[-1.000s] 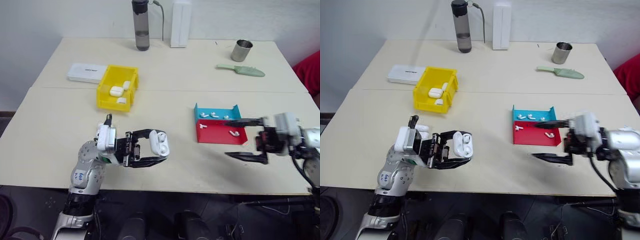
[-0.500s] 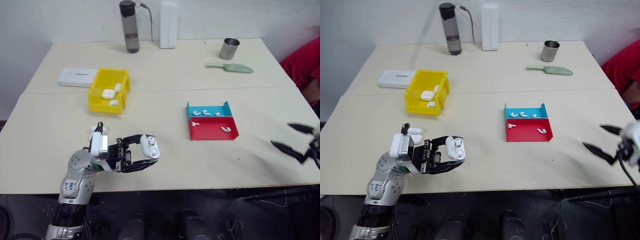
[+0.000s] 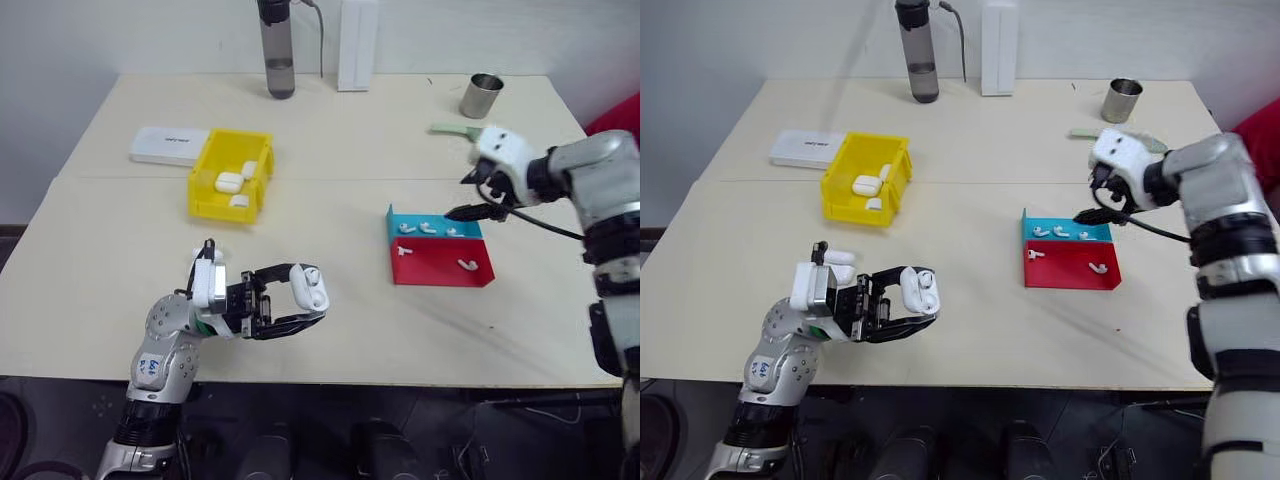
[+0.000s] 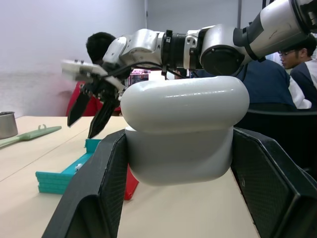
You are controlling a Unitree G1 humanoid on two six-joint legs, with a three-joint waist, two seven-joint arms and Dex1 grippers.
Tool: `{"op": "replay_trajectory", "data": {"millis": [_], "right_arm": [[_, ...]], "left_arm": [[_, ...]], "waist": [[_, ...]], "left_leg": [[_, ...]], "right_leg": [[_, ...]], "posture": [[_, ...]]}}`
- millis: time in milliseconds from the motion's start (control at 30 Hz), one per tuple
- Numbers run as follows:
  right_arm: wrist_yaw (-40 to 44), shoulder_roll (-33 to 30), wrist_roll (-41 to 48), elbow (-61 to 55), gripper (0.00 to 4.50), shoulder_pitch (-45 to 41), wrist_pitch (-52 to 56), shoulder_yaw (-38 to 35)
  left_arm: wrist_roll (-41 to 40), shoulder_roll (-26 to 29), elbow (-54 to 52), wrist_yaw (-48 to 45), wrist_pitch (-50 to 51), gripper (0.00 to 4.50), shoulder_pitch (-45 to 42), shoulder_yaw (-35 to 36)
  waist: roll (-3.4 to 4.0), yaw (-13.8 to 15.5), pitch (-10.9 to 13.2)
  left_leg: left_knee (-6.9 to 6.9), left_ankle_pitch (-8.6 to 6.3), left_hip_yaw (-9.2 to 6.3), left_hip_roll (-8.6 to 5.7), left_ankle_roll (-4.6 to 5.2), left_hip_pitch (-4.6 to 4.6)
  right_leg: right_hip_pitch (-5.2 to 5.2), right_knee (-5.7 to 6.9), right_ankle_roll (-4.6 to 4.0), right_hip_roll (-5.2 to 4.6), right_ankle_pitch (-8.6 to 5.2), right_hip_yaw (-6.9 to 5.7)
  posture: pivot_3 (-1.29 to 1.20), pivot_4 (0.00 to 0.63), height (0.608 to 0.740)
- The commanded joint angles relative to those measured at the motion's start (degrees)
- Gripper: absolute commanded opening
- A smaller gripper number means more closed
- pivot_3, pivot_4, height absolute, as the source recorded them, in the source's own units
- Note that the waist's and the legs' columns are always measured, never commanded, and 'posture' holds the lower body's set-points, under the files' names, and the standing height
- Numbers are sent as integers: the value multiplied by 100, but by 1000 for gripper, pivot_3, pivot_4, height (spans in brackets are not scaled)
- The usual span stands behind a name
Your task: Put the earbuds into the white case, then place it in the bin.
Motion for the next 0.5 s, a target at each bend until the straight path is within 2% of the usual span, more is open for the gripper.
{"op": "replay_trajectory", "data": {"millis": [33,100,333,500], "right_arm": [[29,59,-472,829,2954,-411,-715,186],[-2,152,-700,1153,2292,-549,-1027,315],[23,471,-1041,1752,2252,-779,-1517,367],[-34,665,-1205,1968,2252,-802,-1621,343]], "left_arm": [[11,-35,-193,122,-91,2814,62,0],[23,-35,-276,182,-95,2814,114,-15],[72,-44,-520,377,-95,2814,270,-114],[106,-35,-624,505,-109,2814,330,-181]], "waist": [[0,-27,0],[0,-68,0],[0,-235,0],[1,-239,0]], "left_leg": [[9,1,3,-2,1,-8],[4,1,4,-2,1,-8],[-3,2,10,1,-1,-3],[-1,3,11,2,-4,3]], "right_leg": [[-10,8,0,-1,0,0],[-10,10,0,0,0,-3],[-10,21,0,2,0,-1],[-10,50,0,2,0,1]], "posture": [[0,150,740],[0,150,740],[0,150,740],[0,150,740]]}}
